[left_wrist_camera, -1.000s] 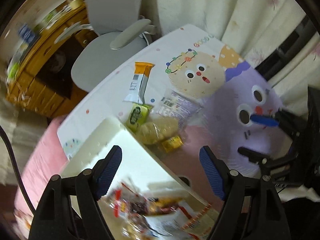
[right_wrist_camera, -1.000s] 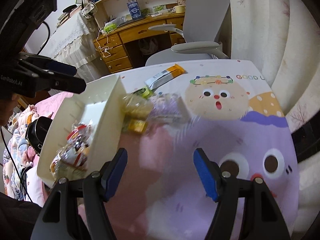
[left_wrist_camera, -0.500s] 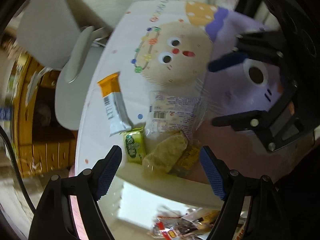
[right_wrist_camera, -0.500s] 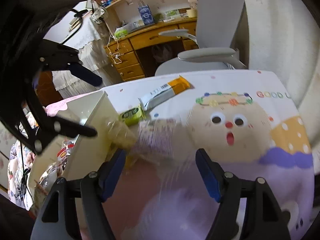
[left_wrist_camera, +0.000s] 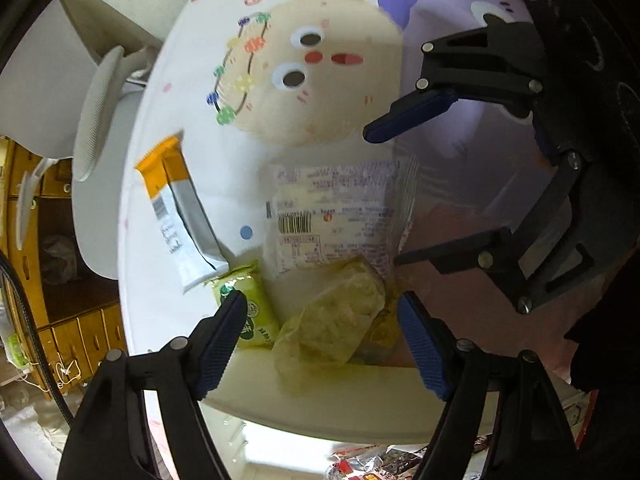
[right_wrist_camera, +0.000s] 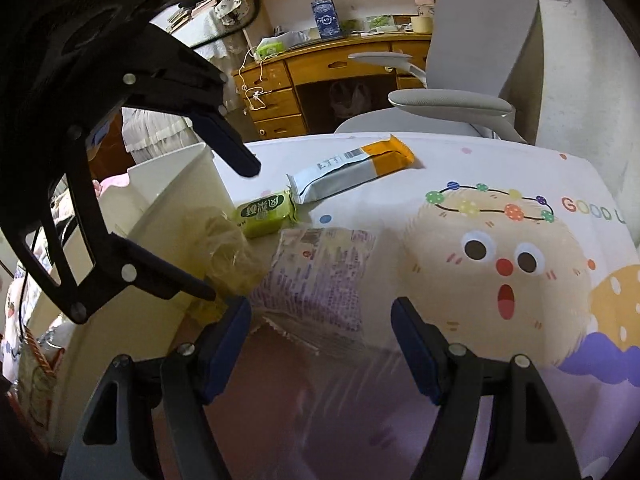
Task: Organize snacks
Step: 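Reach the left gripper to the clear bag of puffs and grasp it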
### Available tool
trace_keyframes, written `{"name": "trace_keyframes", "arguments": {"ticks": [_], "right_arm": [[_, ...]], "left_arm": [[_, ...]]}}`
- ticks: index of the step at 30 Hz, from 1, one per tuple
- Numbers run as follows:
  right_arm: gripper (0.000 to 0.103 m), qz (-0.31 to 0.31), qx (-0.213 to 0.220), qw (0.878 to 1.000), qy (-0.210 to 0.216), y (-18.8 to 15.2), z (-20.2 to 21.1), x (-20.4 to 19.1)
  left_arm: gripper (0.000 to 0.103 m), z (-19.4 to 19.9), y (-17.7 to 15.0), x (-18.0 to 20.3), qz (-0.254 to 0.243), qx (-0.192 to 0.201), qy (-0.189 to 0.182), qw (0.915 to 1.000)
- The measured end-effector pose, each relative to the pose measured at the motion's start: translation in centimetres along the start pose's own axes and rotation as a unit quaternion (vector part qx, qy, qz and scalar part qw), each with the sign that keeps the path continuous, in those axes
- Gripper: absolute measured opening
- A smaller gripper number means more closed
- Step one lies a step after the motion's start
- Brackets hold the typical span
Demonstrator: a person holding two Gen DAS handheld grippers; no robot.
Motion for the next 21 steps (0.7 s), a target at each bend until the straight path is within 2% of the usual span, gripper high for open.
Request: {"name": "trace_keyframes", "arguments": {"ticks": [2,4,9,10,12,14,21], "right_arm": [[0.066,0.009,-0.004,1.000,0.004,-0.2,-0.2,-0.3],[0.054,0.015,-0.002,1.000,0.007,-0.3,-0.3,-0.7],[0.048,0.026,-0.001,1.000,0.000,-0.3,-0.1,-1.1],[0.046,0.027,-0.003,1.000,0.000,-0.4,0.0,-1.1],[0.033,0.033,-0.009,0.999,-0.010,-0.5,-0.2,-1.0],[0.029,0.039,-0.011,0.999,-0.016,-0.7,0.0,-0.8],[0.022,0.040,-0.017,0.999,-0.027,-0.8,0.8,0.0]], "left_arm": [[0.071,-0.6,-0.2,-0.3,0.001,-0.006,-0.003,1.0000],[0.069,-1.0,-0.3,-0.5,0.003,-0.006,-0.005,1.0000],[0.050,-1.8,-0.6,-0.9,0.004,-0.005,-0.009,0.9999],[0.043,-1.9,-0.7,-0.9,0.005,-0.003,-0.010,0.9999],[0.040,-1.9,-0.6,-0.9,0.005,0.005,-0.007,0.9999],[0.033,-1.8,-0.6,-0.8,0.004,0.016,-0.002,0.9999],[0.029,-1.0,-0.1,-0.1,0.008,0.044,0.014,0.9989]]}}
Point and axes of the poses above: each gripper's, at about its wrist camera, not at the fingertips, and z roughly against the way its jaws point, x to its right, y to its top, the point moved 8 cm from there along -z, roughly the way its jaws point, and after that the axes turned 15 degrees about -y, right-handed, at the moved point
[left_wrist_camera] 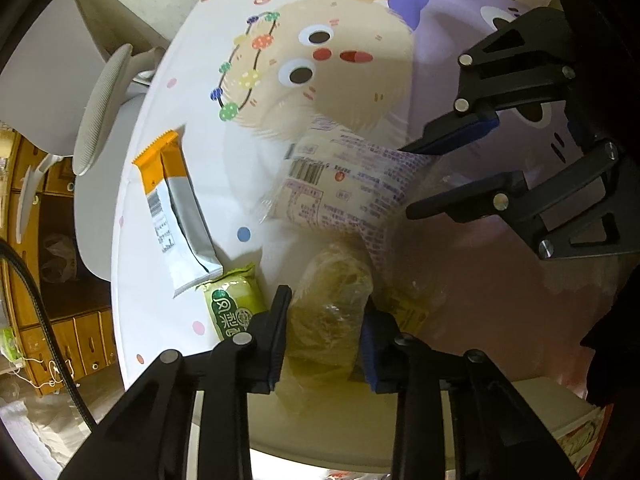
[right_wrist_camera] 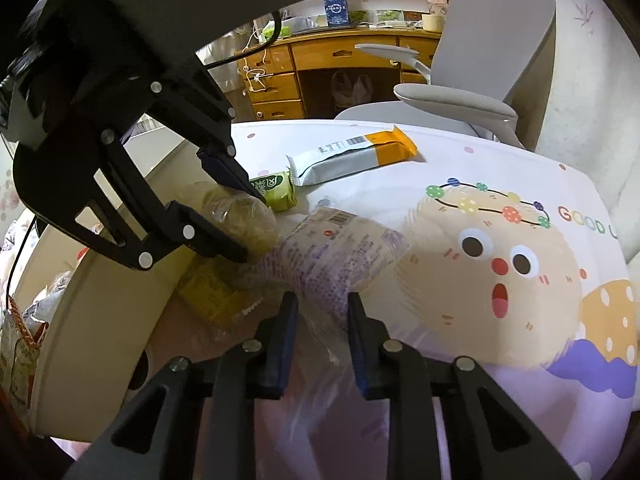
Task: Organize snacks
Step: 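Reach the left gripper to the clear bag of puffs and grasp it, then carry the clear puff bag into the tray with the left gripper and release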
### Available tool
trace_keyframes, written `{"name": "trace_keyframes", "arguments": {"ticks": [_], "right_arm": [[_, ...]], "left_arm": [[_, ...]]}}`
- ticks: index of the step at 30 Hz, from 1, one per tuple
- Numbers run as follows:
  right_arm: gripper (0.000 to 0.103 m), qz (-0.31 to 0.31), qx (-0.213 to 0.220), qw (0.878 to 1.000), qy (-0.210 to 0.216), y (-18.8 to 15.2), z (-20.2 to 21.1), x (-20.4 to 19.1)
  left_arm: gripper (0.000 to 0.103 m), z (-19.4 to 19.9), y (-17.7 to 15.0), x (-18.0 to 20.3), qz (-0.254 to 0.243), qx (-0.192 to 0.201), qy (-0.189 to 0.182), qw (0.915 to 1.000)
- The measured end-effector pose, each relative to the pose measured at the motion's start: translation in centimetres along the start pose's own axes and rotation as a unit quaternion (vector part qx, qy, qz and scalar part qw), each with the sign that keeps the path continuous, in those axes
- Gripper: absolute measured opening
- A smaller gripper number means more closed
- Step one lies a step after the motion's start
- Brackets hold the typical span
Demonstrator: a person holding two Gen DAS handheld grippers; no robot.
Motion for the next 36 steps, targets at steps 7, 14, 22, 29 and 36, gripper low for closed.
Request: {"name": "trace_keyframes", "arguments": {"ticks": [7,14,22,29,36], "right_arm": [[0.015,0.005,-0.005,1.000,-0.010,-0.4,1.4,0.8],[0.013,0.003,-0.007,0.999,-0.033,-0.6,3.6,1.9],[0.010,-0.018,0.004,0.999,-0.044,-0.5,7.6,1.9],[0.010,-0.025,0.021,0.998,-0.047,-0.3,11.6,0.1],[0.010,-0.023,0.032,0.998,-0.046,-0.8,15.2,-3.2]], "left_arm": [[0.028,2.6,1.1,0.6,0.013,0.056,0.018,0.9981],[0.028,5.6,1.3,1.7,0.045,0.101,0.026,0.9935],[0.028,9.7,0.4,3.8,0.085,0.163,0.038,0.9822],[0.028,14.1,-1.7,5.3,0.139,0.238,0.043,0.9603],[0.028,16.9,-5.7,7.5,0.176,0.271,0.055,0.9447]]}}
Point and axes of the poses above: each gripper's, at about its wrist camera, not at the fingertips, and z roughly against the way its jaws point, x to its right, y to its top, the point moved 8 cm from there along -z, roughly the way its jaws point, and after that the axes turned 15 degrees about -y, right-handed, at the moved point
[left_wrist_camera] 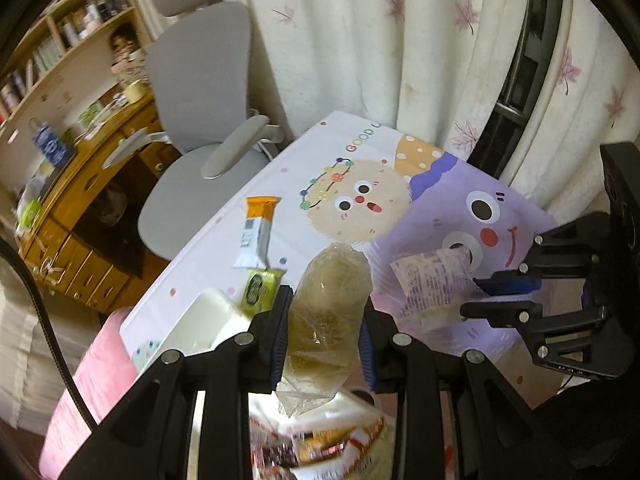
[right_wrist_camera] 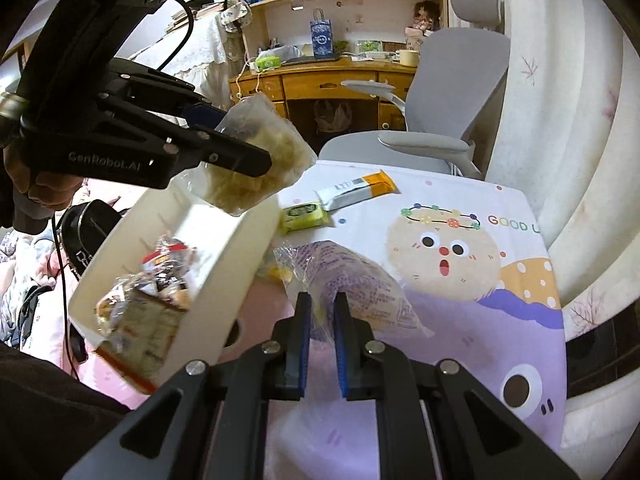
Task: Organize snacks
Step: 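Carry the clear puff bag into the tray with the left gripper and release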
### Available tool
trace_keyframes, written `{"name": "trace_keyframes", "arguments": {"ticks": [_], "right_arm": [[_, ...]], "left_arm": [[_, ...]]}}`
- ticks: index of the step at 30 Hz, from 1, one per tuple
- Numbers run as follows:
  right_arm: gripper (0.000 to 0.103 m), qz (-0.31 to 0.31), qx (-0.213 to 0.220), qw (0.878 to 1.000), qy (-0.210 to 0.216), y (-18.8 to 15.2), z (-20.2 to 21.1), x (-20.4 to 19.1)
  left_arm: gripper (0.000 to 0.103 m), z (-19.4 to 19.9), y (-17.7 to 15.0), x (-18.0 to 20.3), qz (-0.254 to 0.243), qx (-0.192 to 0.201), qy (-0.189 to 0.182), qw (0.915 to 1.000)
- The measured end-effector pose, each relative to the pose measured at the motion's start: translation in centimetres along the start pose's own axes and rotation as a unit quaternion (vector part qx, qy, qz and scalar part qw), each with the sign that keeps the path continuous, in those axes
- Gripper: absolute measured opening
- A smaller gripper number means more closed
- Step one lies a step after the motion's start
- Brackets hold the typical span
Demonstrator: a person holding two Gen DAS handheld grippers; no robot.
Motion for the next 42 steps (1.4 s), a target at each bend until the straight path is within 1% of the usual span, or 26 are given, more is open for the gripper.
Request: {"name": "trace_keyframes", "arguments": {"ticks": [5,10,16,19,24,29,33,36,37,38,39,40,42], "right_arm": [[0.010,0.004,0.005,1.000,0.005,-0.5,2.1,-2.6],[0.010,0.013,-0.001,1.000,0.022,-1.2,3.2,-6.0],[0.010,0.025,-0.018,0.998,0.053,-2.3,3.8,-10.7],[0.008,0.043,-0.020,0.997,0.062,-2.7,4.0,-12.9],[0.008,0.042,-0.025,0.996,0.076,-2.4,4.0,-15.1],[0.008,0.052,-0.025,0.995,0.075,-1.8,3.3,-17.2],[0.008,0.059,-0.026,0.995,0.074,-1.3,2.8,-18.6],[0.008,0.052,-0.033,0.995,0.075,-0.9,2.1,-19.4],[0.009,0.048,-0.041,0.995,0.076,-0.9,1.7,-19.6],[0.011,0.048,-0.049,0.995,0.076,-0.9,1.4,-19.8],[0.016,0.050,-0.056,0.994,0.073,-1.0,1.1,-20.1],[0.022,0.053,-0.061,0.994,0.067,-0.9,0.9,-20.3],[0.023,0.056,-0.062,0.994,0.064,-0.8,0.8,-20.6]], "left_arm": [[0.028,3.5,-2.7,0.1,0.022,0.022,0.008,0.9995],[0.028,6.7,-6.0,-0.3,0.051,0.040,0.020,0.9977],[0.028,9.8,-10.4,-1.9,0.102,0.055,0.030,0.9929],[0.028,11.0,-12.6,-2.6,0.125,0.061,0.037,0.9897],[0.028,11.9,-16.5,-3.7,0.165,0.065,0.032,0.9836],[0.028,11.8,-19.0,-4.6,0.201,0.069,0.025,0.9769],[0.028,11.5,-20.8,-4.9,0.229,0.077,0.005,0.9704],[0.028,11.0,-22.1,-4.9,0.245,0.077,-0.010,0.9665],[0.031,10.8,-22.4,-4.9,0.250,0.076,-0.012,0.9653],[0.040,10.6,-22.8,-4.9,0.256,0.075,-0.014,0.9637],[0.045,10.4,-23.0,-4.9,0.261,0.074,-0.019,0.9623],[0.048,10.3,-23.1,-4.8,0.263,0.077,-0.026,0.9613],[0.050,10.3,-23.4,-4.6,0.262,0.078,-0.032,0.9613]]}}
Point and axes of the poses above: each gripper's, at about its wrist camera, not at the fingertips, and z roughly against the way its jaws point, x to its right, y to its top, the point moved 8 cm from there along -z, roughly the way its jaws point, and after that the axes turned 15 degrees about -y, right-handed, at the moved point
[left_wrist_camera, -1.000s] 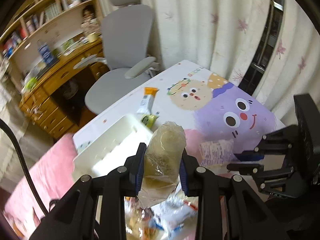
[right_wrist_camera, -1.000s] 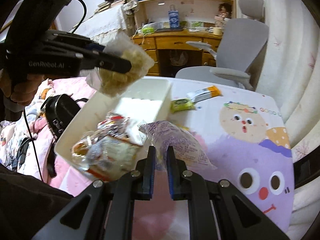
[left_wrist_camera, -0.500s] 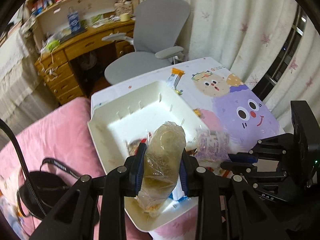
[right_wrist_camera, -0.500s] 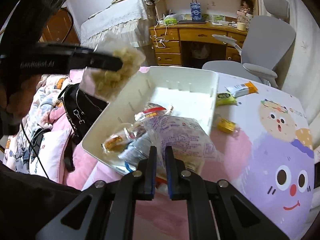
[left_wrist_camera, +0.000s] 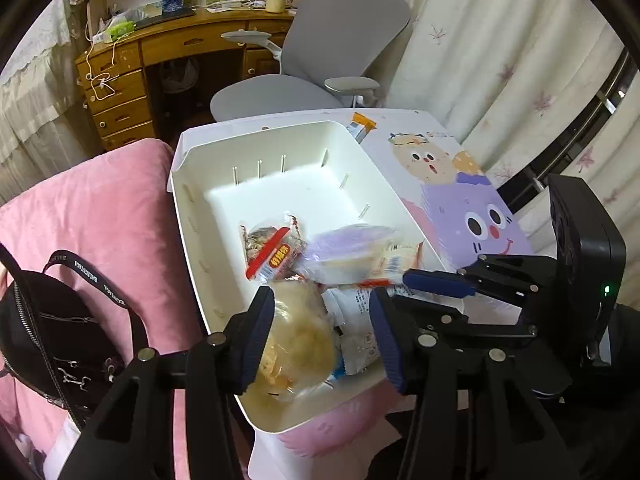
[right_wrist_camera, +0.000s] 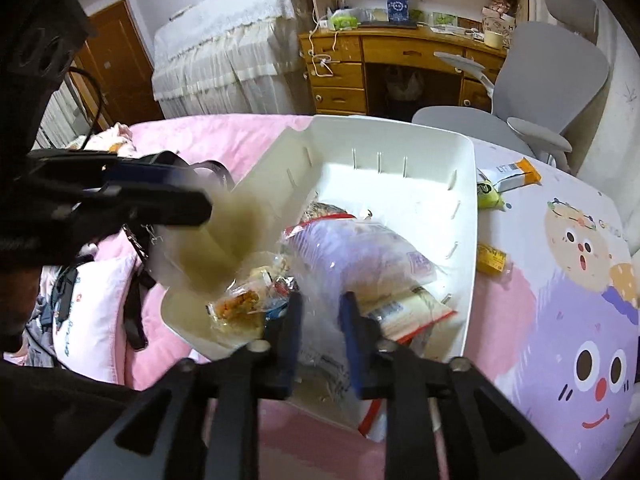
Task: Organize snacks
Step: 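Carry the clear puff bag into the tray with the left gripper and release, then move both grippers from the tray toward the remaining snacks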
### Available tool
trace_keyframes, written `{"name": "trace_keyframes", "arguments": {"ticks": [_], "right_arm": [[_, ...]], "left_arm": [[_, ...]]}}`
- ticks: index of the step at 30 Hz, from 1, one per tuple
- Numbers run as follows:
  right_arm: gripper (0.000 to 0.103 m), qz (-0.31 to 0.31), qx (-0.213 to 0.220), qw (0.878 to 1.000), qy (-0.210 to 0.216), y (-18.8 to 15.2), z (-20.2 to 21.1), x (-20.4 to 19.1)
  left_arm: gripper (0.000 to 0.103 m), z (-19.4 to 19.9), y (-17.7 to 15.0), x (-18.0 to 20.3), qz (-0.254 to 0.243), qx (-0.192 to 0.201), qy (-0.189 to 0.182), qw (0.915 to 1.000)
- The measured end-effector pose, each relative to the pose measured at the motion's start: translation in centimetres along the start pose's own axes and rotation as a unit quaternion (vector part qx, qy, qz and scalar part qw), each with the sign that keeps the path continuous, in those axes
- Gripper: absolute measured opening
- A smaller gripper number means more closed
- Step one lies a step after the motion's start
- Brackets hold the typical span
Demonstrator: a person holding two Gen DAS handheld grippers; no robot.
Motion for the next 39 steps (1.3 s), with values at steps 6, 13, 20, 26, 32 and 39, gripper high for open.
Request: {"name": "trace_keyframes", "arguments": {"ticks": [6,13,20,26,32,39], "right_arm": [[0.044,0.000,0.004,1.000,-0.006,0.3,0.5,-0.5],[0.049,-0.012,0.007,0.999,-0.037,0.2,1.7,0.3],[0.054,-0.021,0.017,0.997,-0.067,-0.5,3.6,1.8],[0.055,-0.028,0.016,0.996,-0.088,-1.4,4.6,3.4],[0.055,-0.028,0.017,0.995,-0.098,-2.2,5.5,5.4],[0.055,-0.039,0.029,0.994,-0.096,-2.9,6.4,9.4]], "left_arm": [[0.067,-0.2,-0.3,-0.3,0.006,-0.007,0.002,1.0000],[0.073,-0.6,-0.1,0.3,0.002,-0.012,-0.007,0.9999],[0.076,-1.5,0.4,1.4,0.002,-0.017,-0.009,0.9998],[0.079,-2.2,0.9,2.8,0.005,-0.020,-0.009,0.9997],[0.079,-2.3,1.3,4.7,0.014,-0.014,-0.004,0.9998],[0.080,-3.3,1.1,8.0,0.046,-0.003,0.022,0.9987]]}}
Point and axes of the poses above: each gripper's, at about its wrist camera, not at the fingertips, and z roughly against the way its jaws point, x to its right, y to its top, the point moved 8 cm from there along -z, roughly the way its jaws point, and after that the axes turned 15 degrees about -y, right-handed, at the moved point
